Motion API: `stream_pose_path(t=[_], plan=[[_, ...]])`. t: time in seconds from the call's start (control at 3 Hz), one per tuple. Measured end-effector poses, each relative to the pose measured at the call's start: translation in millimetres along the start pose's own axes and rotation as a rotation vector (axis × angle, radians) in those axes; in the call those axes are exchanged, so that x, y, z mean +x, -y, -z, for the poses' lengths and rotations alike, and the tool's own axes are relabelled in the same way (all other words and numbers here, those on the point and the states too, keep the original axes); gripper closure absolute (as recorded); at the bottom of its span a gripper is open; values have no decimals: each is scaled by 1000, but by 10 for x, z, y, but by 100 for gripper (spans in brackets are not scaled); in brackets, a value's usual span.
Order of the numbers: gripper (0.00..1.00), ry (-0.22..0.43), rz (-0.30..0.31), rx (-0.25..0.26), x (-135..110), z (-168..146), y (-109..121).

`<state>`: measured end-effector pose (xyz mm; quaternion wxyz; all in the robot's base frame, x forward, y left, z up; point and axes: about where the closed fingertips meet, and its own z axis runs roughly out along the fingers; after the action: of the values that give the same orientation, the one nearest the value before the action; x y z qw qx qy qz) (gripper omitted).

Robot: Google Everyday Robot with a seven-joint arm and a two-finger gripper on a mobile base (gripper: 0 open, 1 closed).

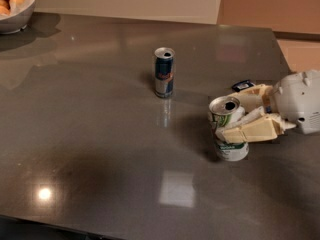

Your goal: Place 7up can upright

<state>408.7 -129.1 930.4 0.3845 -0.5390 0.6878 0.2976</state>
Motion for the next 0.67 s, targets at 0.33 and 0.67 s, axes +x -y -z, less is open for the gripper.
stream_pose_path(t=[0.33,0.67], plan=[[100,73,35,-5,65,26,-11],[100,150,80,-26,87,37,-29]])
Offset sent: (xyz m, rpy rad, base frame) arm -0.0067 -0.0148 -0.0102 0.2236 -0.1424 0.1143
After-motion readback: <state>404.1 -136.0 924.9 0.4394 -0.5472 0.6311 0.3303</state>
